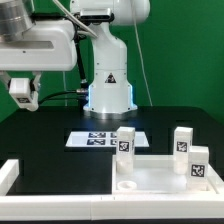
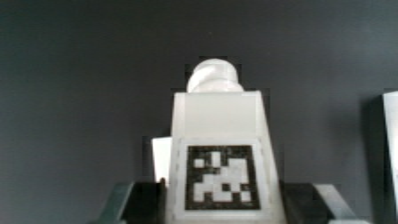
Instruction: Assemble square table
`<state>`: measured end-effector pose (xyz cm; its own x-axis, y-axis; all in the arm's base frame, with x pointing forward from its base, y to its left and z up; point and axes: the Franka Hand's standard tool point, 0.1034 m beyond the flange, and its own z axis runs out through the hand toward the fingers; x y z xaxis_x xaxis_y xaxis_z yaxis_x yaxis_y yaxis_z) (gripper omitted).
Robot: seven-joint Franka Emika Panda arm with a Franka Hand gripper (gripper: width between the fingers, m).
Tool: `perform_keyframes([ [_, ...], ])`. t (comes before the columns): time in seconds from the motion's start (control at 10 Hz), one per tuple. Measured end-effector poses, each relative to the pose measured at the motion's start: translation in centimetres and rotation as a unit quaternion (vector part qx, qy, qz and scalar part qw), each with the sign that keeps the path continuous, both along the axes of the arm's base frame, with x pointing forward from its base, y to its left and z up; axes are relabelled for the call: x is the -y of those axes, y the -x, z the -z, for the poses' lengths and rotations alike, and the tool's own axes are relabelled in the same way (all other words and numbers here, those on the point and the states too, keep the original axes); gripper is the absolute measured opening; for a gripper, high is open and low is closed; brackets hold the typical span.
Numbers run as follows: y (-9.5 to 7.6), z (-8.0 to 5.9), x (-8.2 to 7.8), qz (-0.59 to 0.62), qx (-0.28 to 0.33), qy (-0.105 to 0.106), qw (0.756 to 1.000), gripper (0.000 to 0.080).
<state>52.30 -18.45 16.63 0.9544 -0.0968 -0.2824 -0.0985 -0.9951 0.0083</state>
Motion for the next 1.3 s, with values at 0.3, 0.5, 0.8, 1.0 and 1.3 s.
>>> perform_keyframes([
  [0.3,-0.9,-0.1,0.1,0.0,0.098,0.025,0.995,0.029],
  [0.5,-4.6,-1.5,-5.3,0.044,0.18,0.034,0.982,0.029],
  [0.8,-9.5,-1.3,-12.3,0.105,0.294,0.033,0.95,0.029],
  [1.0,-9.7,-0.8,-12.4,0.101,0.335,0.04,0.936,0.0291],
  [1.3,-9.6,-0.6,-12.5,0.101,0.33,0.04,0.938,0.0291],
])
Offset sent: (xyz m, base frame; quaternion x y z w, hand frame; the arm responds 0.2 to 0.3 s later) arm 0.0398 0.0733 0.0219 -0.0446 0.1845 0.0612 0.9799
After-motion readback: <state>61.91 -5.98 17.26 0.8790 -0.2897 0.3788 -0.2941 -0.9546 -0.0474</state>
